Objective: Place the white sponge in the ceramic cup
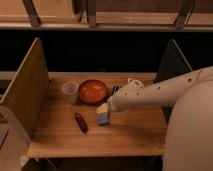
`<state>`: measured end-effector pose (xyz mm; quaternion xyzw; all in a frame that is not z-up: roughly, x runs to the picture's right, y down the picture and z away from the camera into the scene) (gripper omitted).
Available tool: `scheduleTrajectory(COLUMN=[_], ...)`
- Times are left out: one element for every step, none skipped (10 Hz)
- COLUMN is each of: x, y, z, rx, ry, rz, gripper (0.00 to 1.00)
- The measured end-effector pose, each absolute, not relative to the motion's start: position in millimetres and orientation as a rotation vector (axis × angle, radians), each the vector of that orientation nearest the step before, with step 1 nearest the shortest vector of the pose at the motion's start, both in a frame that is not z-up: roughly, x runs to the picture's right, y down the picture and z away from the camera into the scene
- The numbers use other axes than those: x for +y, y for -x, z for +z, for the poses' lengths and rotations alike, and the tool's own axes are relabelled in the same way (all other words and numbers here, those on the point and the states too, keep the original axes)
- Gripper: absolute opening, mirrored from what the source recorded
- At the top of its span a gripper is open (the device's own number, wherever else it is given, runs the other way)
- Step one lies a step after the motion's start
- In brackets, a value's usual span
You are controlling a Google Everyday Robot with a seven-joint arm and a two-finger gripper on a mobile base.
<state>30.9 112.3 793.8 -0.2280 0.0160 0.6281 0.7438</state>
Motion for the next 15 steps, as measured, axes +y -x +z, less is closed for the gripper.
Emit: scheduleTrajectory(x=[111.6, 111.9, 111.7, 111.2, 111.5, 115.6, 125.4, 132.7, 135.9, 137.1, 136.9, 135.3, 134.3, 134.5, 136.4], y=[-31.9, -32.7, -32.5, -32.4, -31.7, -29.9, -17.7, -7.8, -3.3, 1.6, 2.8, 4.3, 2.3, 0.6, 0.8], z=[794.9, 794.9, 794.8, 794.2, 794.0, 796.6, 804.1, 812.2, 819.5, 829.9, 836.6, 844.9, 852.6, 861.8, 867.9], rx=[0.038, 0.039, 0.039, 0.038, 0.04, 0.055, 0.075, 0.09, 0.099, 0.109, 0.12, 0.135, 0.152, 0.17, 0.183], ry=[0.498, 0.498, 0.498, 0.497, 0.5, 0.515, 0.558, 0.594, 0.62, 0.65, 0.664, 0.675, 0.683, 0.697, 0.711], rz=[1.379, 1.382, 1.382, 1.381, 1.382, 1.374, 1.357, 1.348, 1.351, 1.36, 1.365, 1.37, 1.38, 1.393, 1.399], gripper=[0.8, 0.8, 0.8, 0.8, 0.8, 0.8, 0.8, 0.8, 0.8, 0.8, 0.8, 0.8, 0.8, 0.8, 0.8])
